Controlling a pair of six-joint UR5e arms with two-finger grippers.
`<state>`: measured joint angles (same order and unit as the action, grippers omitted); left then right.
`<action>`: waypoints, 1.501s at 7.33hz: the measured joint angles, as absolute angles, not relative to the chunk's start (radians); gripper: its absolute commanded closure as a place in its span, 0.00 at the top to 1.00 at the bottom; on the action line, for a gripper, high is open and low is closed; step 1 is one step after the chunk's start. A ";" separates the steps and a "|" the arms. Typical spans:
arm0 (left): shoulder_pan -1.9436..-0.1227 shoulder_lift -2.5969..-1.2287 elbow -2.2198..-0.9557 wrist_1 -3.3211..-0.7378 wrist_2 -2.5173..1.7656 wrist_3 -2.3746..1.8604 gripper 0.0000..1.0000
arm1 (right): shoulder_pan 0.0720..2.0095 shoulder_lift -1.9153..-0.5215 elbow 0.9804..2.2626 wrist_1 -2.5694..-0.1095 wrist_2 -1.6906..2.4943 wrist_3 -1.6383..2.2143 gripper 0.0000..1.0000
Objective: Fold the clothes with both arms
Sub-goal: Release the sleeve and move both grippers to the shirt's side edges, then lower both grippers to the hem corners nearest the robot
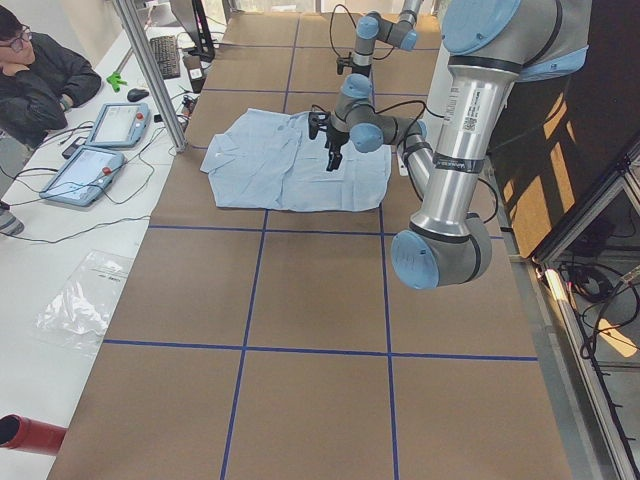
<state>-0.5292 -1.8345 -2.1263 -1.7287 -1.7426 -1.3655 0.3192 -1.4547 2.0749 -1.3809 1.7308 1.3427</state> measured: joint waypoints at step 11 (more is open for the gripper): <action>-0.524 -1.845 -2.126 -1.729 -1.747 -1.367 0.99 | 0.218 -1.442 2.055 -1.463 1.744 1.359 0.39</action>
<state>-0.5241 -1.8450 -2.1260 -1.7292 -1.7472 -1.3669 0.2182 -1.4417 2.0546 -1.4633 1.7439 1.3591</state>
